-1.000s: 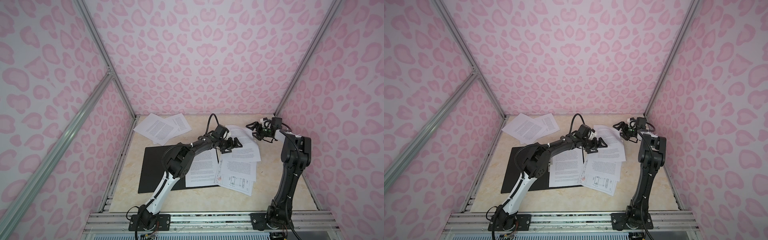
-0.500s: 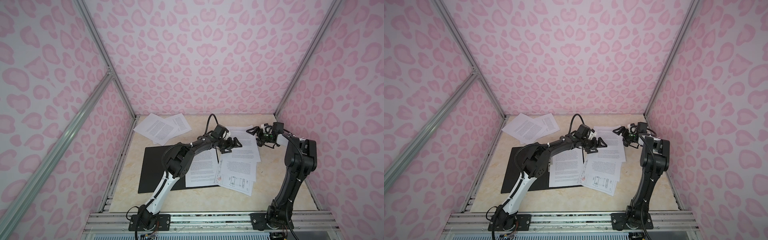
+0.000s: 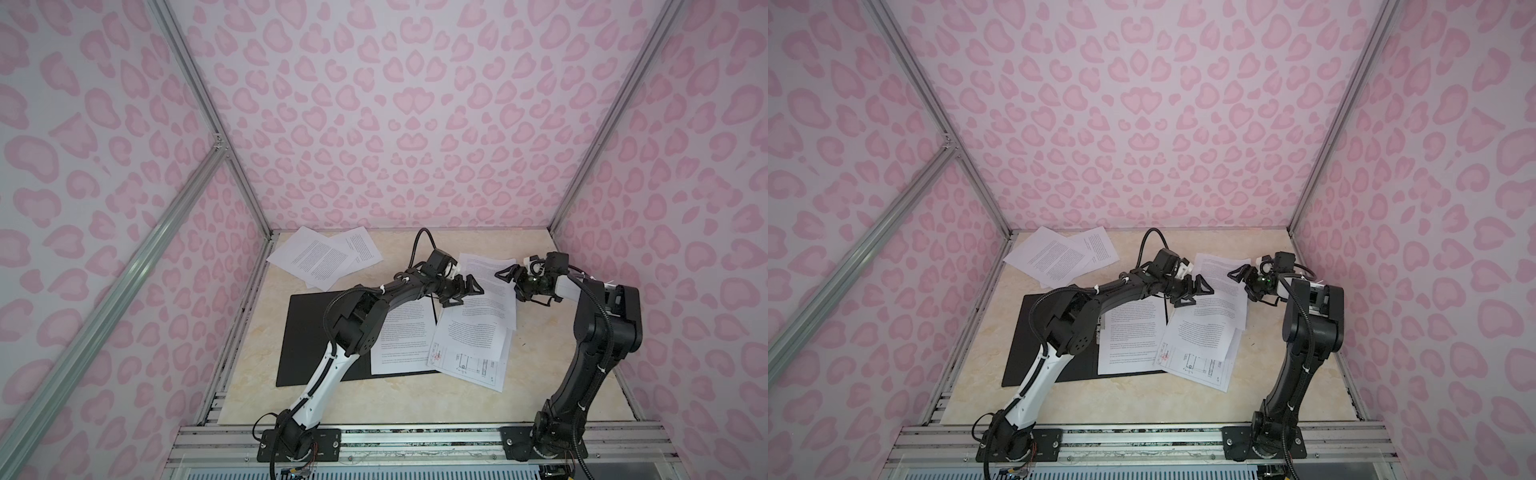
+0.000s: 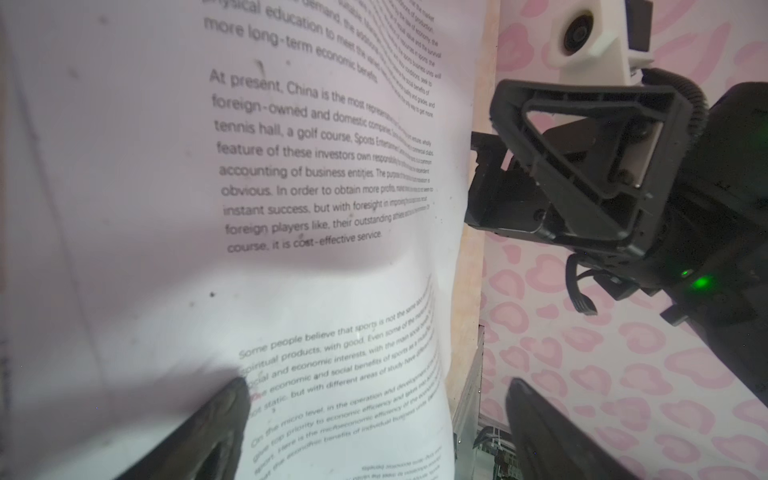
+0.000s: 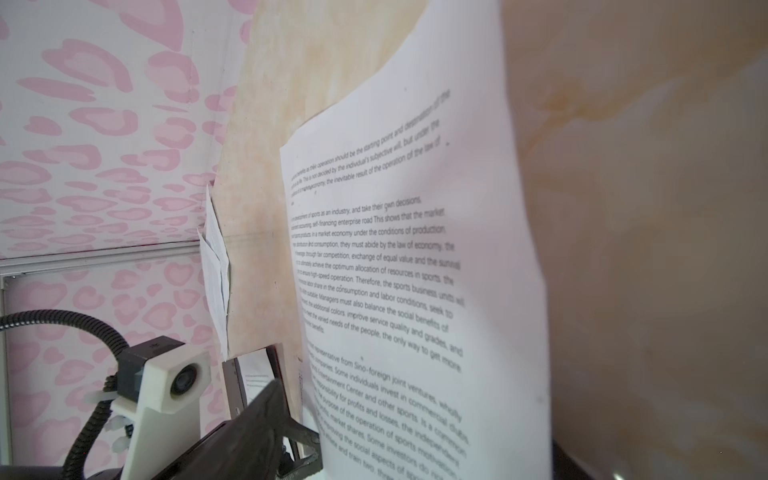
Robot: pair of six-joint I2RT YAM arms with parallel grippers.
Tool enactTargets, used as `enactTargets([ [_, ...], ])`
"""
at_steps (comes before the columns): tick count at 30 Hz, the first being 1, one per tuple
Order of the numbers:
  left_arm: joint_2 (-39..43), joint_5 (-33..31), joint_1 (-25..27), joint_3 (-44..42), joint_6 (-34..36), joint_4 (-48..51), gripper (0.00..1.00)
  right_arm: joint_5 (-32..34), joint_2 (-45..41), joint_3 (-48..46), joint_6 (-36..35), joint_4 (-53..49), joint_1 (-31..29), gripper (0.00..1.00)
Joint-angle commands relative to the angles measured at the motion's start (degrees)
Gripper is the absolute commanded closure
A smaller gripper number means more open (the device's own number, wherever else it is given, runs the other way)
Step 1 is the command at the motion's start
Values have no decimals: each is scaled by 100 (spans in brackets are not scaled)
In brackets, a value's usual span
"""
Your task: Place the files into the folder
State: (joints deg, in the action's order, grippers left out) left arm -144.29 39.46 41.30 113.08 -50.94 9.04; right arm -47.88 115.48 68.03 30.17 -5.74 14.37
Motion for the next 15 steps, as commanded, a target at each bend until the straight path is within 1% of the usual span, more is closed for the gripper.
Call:
enactTargets([
  [1, -179, -1034, -61, -144, 105, 1058, 2, 274, -88, -200, -101, -237, 28, 22],
  [3, -166, -1036, -70, -167, 117, 1066, 2, 195, -199, -267, -11, -151, 69, 20],
  [5, -170, -1046, -70, -189, 124, 1072, 2, 307, -361, -263, 8, -163, 104, 20],
  [7, -178, -1040, -74, -210, 132, 1070, 2, 478, -447, -159, -112, -401, 105, 20],
  [11, -187, -1037, -83, -251, 121, 1048, 2, 446, -360, -21, -182, -586, 69, 21],
  [15, -187, -1045, -78, -277, 111, 1043, 1, 651, -362, 73, -344, -850, -89, 22],
])
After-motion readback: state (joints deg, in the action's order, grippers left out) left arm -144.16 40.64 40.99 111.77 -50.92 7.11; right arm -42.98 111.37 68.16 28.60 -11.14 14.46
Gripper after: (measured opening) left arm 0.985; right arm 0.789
